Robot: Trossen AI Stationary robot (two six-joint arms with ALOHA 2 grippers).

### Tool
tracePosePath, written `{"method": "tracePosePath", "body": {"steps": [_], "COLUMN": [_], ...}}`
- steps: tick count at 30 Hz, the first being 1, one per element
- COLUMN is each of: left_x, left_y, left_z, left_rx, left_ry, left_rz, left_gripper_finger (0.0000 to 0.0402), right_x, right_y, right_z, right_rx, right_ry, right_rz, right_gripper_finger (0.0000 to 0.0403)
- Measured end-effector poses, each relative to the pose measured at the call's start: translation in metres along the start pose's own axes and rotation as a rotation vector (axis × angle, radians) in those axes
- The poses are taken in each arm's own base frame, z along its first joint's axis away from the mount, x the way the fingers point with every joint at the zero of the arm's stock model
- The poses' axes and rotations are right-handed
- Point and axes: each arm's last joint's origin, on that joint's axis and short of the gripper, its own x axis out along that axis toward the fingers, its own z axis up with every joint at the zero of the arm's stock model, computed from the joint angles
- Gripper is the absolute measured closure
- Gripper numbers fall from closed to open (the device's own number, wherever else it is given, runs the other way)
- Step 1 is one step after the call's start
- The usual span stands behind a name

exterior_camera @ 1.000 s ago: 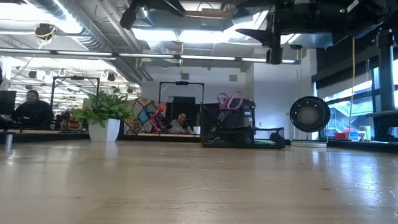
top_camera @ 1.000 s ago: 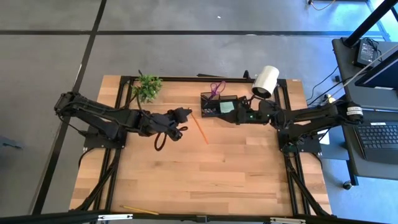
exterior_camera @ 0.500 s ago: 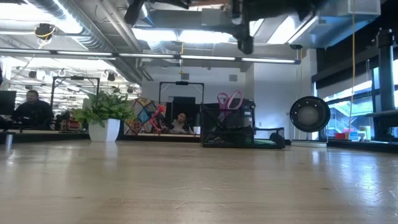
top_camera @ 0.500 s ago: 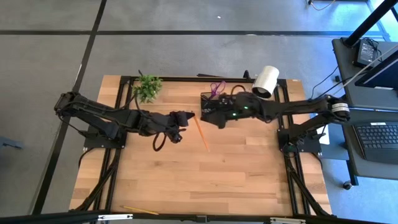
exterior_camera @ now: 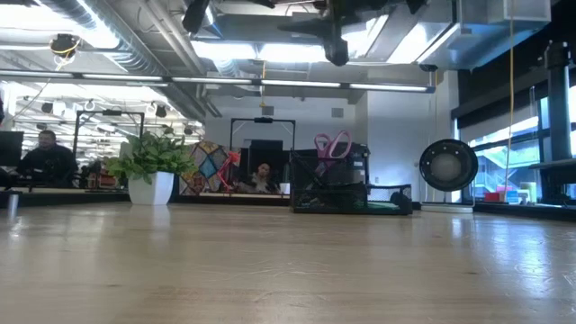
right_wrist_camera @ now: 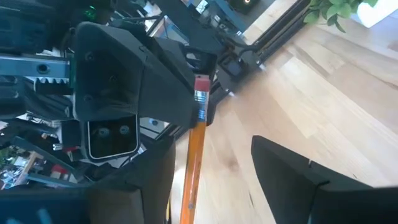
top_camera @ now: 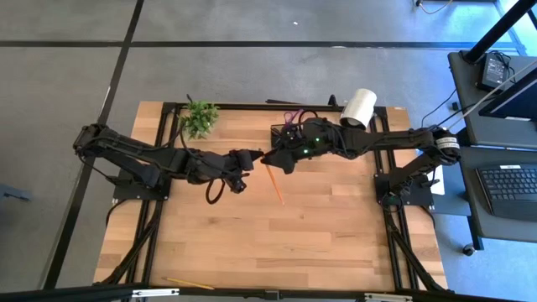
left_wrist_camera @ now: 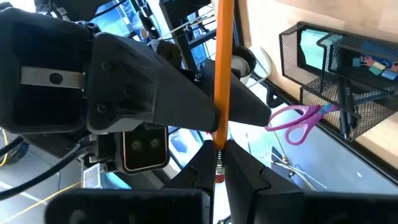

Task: Pick and place office supplies into organizer
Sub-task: Put the orange pencil into the black desk organizer

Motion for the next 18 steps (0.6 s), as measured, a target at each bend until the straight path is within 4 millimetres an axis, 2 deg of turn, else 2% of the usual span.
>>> {"method": "tracePosePath", "body": {"steps": [18], "left_x": [0.0000], "left_y": [-0.0001], "left_z": [-0.0002], "left_rx": [0.000], "left_ry": [0.006], "left_rz": [-0.001], "left_gripper_finger": [0.0388], "right_x": [-0.0003], "right_y": [0.0001], "right_z": [-0.0004], "right_rx": [0.029], "right_ry": [0.009], "right_rz": [0.004], "right_gripper_finger": [0.0189]}}
